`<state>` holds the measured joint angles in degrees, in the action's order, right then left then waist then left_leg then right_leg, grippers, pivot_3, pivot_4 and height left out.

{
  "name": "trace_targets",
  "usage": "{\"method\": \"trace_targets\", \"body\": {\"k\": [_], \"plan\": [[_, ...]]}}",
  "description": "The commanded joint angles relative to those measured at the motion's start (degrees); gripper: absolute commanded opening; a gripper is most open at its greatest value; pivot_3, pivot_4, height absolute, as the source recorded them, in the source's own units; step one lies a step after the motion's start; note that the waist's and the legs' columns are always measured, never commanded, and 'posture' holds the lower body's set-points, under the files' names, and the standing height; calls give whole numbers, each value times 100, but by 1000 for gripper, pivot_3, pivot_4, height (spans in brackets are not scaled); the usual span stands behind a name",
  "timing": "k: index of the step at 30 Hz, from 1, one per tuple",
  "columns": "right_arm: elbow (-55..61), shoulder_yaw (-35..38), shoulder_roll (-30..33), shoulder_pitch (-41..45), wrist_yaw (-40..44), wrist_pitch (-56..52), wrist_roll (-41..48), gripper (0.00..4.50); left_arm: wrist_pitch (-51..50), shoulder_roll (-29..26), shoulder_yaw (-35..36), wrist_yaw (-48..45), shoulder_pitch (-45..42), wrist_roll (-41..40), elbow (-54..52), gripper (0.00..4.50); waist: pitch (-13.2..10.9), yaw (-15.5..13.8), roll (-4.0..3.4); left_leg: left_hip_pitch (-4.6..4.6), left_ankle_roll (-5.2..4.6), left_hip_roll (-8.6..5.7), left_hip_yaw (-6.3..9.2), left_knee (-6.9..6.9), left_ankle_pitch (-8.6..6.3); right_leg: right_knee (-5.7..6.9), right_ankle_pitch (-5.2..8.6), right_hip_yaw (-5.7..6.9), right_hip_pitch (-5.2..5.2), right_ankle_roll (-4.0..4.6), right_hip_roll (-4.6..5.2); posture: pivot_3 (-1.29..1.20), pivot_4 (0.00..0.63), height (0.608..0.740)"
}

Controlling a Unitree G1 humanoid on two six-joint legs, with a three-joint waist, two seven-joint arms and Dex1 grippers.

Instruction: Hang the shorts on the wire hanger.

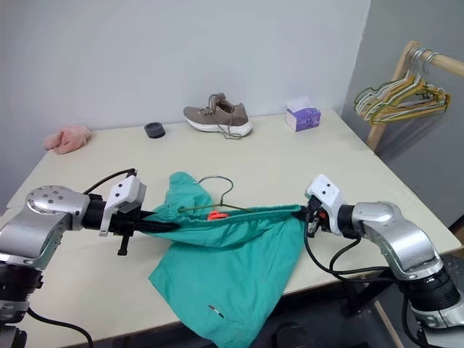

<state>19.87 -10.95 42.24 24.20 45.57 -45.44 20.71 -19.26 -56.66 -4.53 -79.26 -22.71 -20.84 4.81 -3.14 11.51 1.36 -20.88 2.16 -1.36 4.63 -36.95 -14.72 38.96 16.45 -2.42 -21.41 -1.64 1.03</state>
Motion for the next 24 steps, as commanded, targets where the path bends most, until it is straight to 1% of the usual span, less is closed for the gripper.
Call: {"method": "trace_targets", "body": {"k": [1, 4, 6, 9, 12, 15, 16, 20, 24], "plan": [[292, -300, 70, 433, 15, 25, -324, 17, -52, 99, 4, 171, -122, 175, -14, 0, -1, -1, -2, 0, 0, 0, 0, 1, 0, 0, 0, 0, 0, 0, 0, -232, 0, 740], [555, -681, 66, 678, 261, 26, -380, 17, -68, 260, -73, 183, -160, 208, -86, 0, -1, -9, -1, -2, 0, 0, 0, 0, 0, -3, 0, 0, -1, 0, 0, -239, 0, 740], [627, -802, -9, 803, 280, -35, -418, 17, -89, 359, -94, 205, -185, 221, -102, 0, -1, -10, -1, -4, 0, 0, 1, 0, 0, -3, 0, 0, -2, 0, 1, -240, 0, 740], [614, -895, -132, 970, 194, -76, -528, 754, -115, 484, -129, 231, -190, 240, -158, 0, 0, -9, -1, -4, 0, -1, 1, -1, 0, -3, 0, 0, -1, 0, 2, -240, 0, 740], [793, -879, 1, 980, 354, -95, -480, 1716, -125, 543, -127, 242, -187, 243, -172, 0, 0, -8, -1, -3, 0, -1, 3, -2, 0, -2, -1, 2, -1, 0, 2, -244, 0, 740], [949, -752, 144, 917, 396, -240, -420, 2851, -149, 593, -113, 258, -171, 225, -192, 0, 0, -8, -1, -4, 0, -1, 4, 0, 0, -3, 0, 2, -2, 0, 2, -247, 0, 740], [908, -742, 234, 861, 372, -244, -495, 3150, -171, 611, -109, 256, -157, 206, -217, 0, 0, -8, -1, -4, 0, -1, 4, 0, 0, -3, 0, 2, -2, 0, 2, -249, 0, 740], [735, -792, 431, 712, 306, -159, -697, 3150, -207, 650, -97, 232, -128, 194, -268, 0, 0, -6, 1, -4, 0, -1, 1, -2, 0, -3, 0, 1, -1, 0, 4, -250, 0, 740], [278, -1098, 288, 816, 344, 59, -943, 3150, -243, 659, -110, 189, -139, 179, -303, 0, 0, 24, 0, -2, 0, -1, 1, -1, 0, -2, 0, 1, -1, 0, 3, -250, 0, 740]]}}
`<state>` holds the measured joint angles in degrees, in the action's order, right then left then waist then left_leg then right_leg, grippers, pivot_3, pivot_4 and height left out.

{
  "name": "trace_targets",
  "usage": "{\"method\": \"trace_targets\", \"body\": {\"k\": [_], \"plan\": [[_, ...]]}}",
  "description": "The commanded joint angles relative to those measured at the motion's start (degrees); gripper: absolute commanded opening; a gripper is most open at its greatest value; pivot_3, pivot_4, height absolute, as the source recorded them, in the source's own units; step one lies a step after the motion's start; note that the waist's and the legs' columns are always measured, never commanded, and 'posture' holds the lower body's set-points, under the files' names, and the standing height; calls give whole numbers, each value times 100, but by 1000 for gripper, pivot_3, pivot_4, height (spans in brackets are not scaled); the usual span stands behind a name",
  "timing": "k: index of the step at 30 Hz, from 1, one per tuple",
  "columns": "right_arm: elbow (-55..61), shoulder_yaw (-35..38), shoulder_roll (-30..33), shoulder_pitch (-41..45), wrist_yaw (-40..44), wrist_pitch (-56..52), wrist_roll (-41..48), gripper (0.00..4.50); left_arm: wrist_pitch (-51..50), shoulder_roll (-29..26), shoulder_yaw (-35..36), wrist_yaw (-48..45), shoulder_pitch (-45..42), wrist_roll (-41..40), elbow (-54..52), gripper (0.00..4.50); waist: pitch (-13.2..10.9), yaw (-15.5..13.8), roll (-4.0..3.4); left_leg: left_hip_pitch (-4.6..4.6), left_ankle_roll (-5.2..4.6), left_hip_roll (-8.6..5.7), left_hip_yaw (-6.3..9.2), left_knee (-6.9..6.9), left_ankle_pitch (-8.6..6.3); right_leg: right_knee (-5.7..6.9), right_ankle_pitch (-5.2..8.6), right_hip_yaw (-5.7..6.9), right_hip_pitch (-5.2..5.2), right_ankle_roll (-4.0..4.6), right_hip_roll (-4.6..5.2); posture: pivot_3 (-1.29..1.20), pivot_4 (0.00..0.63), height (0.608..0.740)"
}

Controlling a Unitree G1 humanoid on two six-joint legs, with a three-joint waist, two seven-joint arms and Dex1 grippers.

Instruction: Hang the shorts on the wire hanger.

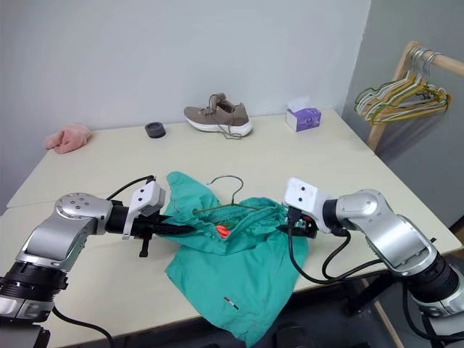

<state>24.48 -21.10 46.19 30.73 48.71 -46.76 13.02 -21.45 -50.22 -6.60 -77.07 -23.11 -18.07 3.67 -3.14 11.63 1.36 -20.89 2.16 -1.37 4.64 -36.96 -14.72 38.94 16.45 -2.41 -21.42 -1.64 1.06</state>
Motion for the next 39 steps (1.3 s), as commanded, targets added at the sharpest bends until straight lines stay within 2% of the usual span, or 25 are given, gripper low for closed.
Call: {"method": "trace_targets", "body": {"k": [1, 9, 10, 13, 19, 24, 27, 33, 39], "plan": [[-267, -151, -156, 207, 102, 249, -200, 3150, -34, 16, 100, -32, -101, -99, -200, 0, 0, 27, 0, 0, 0, 1, 1, 1, 0, 0, 0, 1, 0, 0, -1, -250, 0, 740], [-1406, -815, -846, 775, 625, 666, -507, 3150, -109, 10, 129, -50, -79, -125, -289, 0, 0, 109, 0, -1, 0, 1, 6, 2, 0, 0, 0, 4, 0, 0, -1, -234, 0, 740], [-1528, -873, -914, 833, 673, 743, -563, 2984, -124, 1, 136, -54, -61, -135, -316, 0, 0, 108, 0, -1, 0, 1, 7, 2, 0, 0, 0, 4, 0, 0, -1, -234, 0, 740], [-1831, -976, -1064, 950, 795, 986, -743, 2241, -165, -19, 155, -71, -29, -155, -369, 0, 0, 106, 0, -2, 0, 0, 6, 1, 0, 0, 0, 3, 0, 1, 0, -228, 0, 740], [-1966, -917, -1116, 1035, 1021, 1269, -908, 106, -208, -19, 198, -73, 1, -159, -391, 0, 0, 102, 0, -2, 0, -1, 9, 0, 0, 0, -1, 5, 0, 1, 1, -224, 0, 740], [-1782, -697, -995, 936, 1135, 1221, -879, 24, -268, 138, 344, 190, -106, -178, -161, 0, 0, 102, -1, -1, 0, -1, 10, 0, 0, 1, -1, 5, 0, 1, 1, -228, 0, 740], [-1521, -470, -863, 772, 1177, 938, -704, 0, -140, 282, 538, 393, -277, -161, 217, 728, 1, 85, 3, -2, 0, -2, 13, -2, 0, 2, -1, 8, 1, 1, 2, -238, 0, 740], [-1010, 58, -586, 294, 1162, 129, -273, 0, 532, 379, 907, 873, -484, 31, 1029, 2534, 2, 95, 2, -2, 0, -2, 14, -1, 0, 1, -1, 9, 1, 0, 4, -252, 0, 740], [-667, 699, -420, -170, 890, -883, 197, 0, 1134, 400, 1137, 1192, -798, 201, 1939, 2534, 2, 101, 3, -3, 1, -2, 14, 0, 0, 0, -1, 9, 0, 0, 4, -258, 0, 740]]}}
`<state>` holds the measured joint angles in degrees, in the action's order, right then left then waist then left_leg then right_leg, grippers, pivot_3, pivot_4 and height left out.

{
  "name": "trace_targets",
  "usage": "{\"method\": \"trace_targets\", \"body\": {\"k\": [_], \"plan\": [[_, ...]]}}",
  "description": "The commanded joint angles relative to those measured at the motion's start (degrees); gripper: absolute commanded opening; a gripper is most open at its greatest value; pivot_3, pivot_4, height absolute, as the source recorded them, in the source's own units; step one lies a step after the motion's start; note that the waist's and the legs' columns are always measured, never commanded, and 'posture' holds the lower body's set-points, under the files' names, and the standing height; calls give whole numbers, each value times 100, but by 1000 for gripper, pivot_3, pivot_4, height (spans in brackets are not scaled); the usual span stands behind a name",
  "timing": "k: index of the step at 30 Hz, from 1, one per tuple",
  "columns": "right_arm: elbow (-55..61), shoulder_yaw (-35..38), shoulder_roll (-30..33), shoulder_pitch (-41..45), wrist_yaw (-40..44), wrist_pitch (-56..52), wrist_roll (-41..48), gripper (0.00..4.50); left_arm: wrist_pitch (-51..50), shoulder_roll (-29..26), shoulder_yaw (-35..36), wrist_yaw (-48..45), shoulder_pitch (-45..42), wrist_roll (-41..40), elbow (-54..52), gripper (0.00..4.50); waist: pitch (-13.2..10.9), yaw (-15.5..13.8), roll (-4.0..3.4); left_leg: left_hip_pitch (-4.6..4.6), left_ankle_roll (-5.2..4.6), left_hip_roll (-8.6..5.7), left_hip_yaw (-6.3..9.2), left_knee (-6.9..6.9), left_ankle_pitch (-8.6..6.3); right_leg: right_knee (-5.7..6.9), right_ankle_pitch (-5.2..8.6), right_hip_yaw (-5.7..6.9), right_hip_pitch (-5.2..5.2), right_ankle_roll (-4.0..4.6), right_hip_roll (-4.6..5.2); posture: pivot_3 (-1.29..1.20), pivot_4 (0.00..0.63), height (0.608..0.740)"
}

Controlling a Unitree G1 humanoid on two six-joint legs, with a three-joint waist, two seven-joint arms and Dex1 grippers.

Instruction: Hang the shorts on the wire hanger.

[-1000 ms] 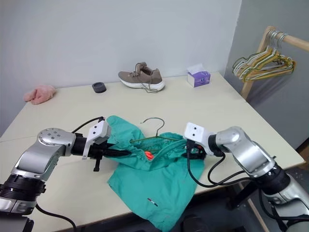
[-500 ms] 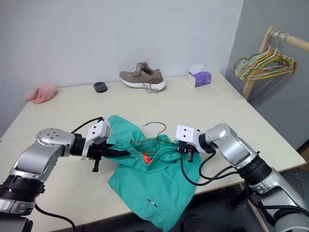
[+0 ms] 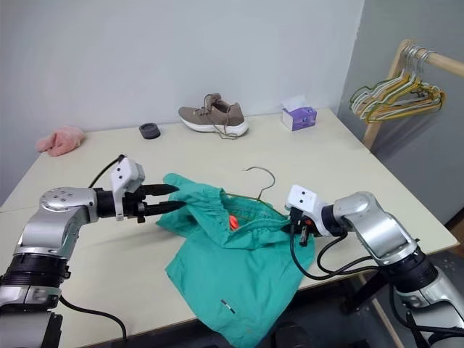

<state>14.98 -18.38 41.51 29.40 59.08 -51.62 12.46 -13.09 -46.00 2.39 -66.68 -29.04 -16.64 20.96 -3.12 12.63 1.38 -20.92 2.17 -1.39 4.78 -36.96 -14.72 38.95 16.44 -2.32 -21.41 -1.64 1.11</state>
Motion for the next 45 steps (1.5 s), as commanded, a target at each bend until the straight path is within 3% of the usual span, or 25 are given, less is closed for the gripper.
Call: {"method": "trace_targets", "body": {"k": [1, 9, 12, 17, 21, 25, 30, 39, 45], "plan": [[337, 608, 63, -136, -219, -636, 374, 0, 301, 13, 266, 171, -249, 26, 266, 2534, 0, 0, 1, 0, 0, 0, 0, 0, 0, 0, 0, 0, 0, 0, 0, -260, 0, 740], [811, 2519, -196, -894, -1064, -2612, 1247, 0, -494, 351, 75, -227, -53, -489, -609, 2534, 2, 3, 2, -3, 0, -3, -2, -2, 0, 0, -1, -2, 1, -1, 4, -307, 0, 740], [901, 3500, -453, -1105, -1529, -3279, 1298, 0, -1066, 613, -127, -377, -110, -808, -1178, 3065, 2, 2, 3, -3, 0, -4, -5, -3, 0, 0, 0, -3, 2, -1, 4, -326, 0, 740], [1137, 4714, -683, -1425, -2167, -4032, 1174, 0, -1431, 1110, -418, -317, -320, -1053, -1857, 4470, 5, 72, -3, -4, 0, -3, -13, -1, 0, 1, -1, -8, 1, -3, 1, -370, 0, 740], [1083, 5554, -616, -1753, -2642, -4088, 1167, 0, -1550, 1630, -641, -115, -569, -1152, -2227, 4470, 8, 167, -8, -8, 0, -5, -16, -1, 0, -2, 0, -9, 3, -5, -2, -391, 0, 740], [661, 6286, -448, -1493, -3374, -4088, 738, 0, -1563, 2014, -828, 16, -747, -1165, -2458, 4470, 26, 358, -36, -5, -6, -10, -31, -1, -4, -3, 6, -23, 4, -14, -4, -418, 0, 740], [-376, 6541, 326, -659, -4051, -3608, 126, 0, -1279, 2340, -1121, 362, -844, -812, -2558, 4470, 50, 621, -92, -2, -31, -15, -38, 3, -19, -4, 15, -31, 6, -24, -8, -425, 0, 740], [-2522, 5755, 1278, 809, -4355, -2479, -76, 0, -1091, 2569, -1281, 578, -981, -722, -2779, 4470, 51, 928, -101, 2, -61, -32, -54, 4, -36, -18, 33, -41, 32, -40, -9, -418, 0, 740], [-4174, 5223, 1749, 1656, -4460, -1781, -203, 0, -1069, 2605, -1302, 556, -1050, -762, -2866, 4470, 50, 961, -104, 6, -63, -44, -56, 4, -37, -21, 36, -43, 33, -45, -1, -401, 0, 740]]}}
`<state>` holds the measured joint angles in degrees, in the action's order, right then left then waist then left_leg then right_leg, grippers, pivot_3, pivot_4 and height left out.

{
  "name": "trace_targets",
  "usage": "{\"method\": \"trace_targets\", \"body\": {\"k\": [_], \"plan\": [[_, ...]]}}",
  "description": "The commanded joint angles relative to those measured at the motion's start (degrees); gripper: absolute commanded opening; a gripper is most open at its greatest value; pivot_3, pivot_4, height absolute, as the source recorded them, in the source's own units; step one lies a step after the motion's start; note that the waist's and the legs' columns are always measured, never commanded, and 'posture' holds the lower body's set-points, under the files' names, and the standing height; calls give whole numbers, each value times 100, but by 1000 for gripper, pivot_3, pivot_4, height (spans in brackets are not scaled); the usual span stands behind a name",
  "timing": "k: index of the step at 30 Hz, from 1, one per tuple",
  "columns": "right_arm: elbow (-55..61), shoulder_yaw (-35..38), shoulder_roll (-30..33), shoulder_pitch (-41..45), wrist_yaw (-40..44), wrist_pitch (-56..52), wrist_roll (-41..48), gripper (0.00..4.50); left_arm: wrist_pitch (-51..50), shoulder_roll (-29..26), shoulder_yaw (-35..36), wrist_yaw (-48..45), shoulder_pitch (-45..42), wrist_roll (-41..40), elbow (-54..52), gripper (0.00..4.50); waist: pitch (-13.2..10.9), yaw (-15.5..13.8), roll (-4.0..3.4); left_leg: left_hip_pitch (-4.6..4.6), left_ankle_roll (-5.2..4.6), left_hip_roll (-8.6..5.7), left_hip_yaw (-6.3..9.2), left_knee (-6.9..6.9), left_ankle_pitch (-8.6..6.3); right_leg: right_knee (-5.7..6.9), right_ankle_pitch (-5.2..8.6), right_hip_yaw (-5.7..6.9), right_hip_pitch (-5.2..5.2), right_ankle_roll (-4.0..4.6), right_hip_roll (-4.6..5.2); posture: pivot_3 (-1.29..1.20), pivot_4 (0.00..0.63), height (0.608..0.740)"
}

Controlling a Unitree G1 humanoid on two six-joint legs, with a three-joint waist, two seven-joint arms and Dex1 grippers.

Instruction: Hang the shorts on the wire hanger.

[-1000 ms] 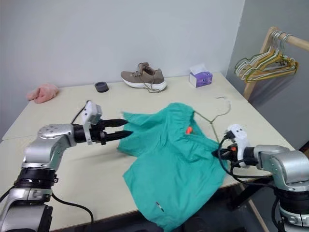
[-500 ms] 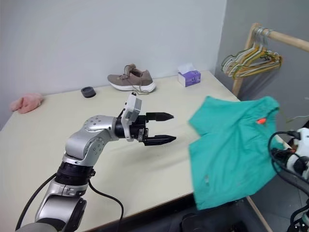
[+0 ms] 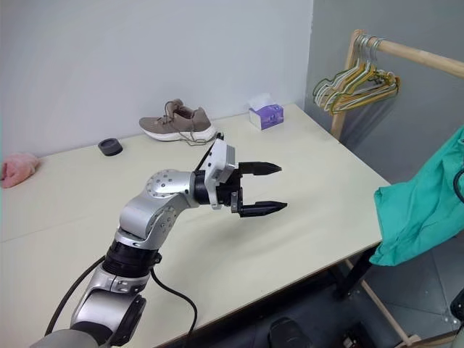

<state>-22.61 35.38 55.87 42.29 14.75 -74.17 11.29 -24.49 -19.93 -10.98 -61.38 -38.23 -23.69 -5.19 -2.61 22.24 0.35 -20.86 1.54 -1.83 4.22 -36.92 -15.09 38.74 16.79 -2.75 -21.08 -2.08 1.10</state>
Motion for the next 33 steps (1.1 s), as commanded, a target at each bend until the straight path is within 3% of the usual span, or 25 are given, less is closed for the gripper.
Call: {"method": "trace_targets", "body": {"k": [1, 12, 23, 33], "plan": [[-634, -252, 385, 481, -18, 592, -104, 0, 61, -1, 32, 29, -135, -64, -270, 4470, -1, -3, -1, 1, 0, 0, 1, -1, 0, 0, 0, 0, 0, 0, 0, -401, 0, 740], [-2681, -848, 805, 1537, -46, 1179, -178, 0, -514, 29, 90, -97, -334, -622, -560, 4470, -5, -22, -1, 4, 0, -5, -1, 0, 0, -5, 1, 1, 2, -1, 3, -387, 0, 740], [-2439, -673, 690, 1341, 38, 1117, 94, 0, -917, -207, 50, -437, -367, -1050, -704, 4470, -5, -27, -2, 6, 1, -6, -8, -1, 0, -5, 3, 2, 8, -5, 2, -393, 0, 740], [-469, 448, 237, 640, -633, 542, 383, 3185, -906, -299, 11, -428, -303, -993, -782, 4500, -4, -47, -3, 4, 2, -5, -4, -3, -1, -8, 4, -3, 16, -7, 3, -371, 0, 740]]}}
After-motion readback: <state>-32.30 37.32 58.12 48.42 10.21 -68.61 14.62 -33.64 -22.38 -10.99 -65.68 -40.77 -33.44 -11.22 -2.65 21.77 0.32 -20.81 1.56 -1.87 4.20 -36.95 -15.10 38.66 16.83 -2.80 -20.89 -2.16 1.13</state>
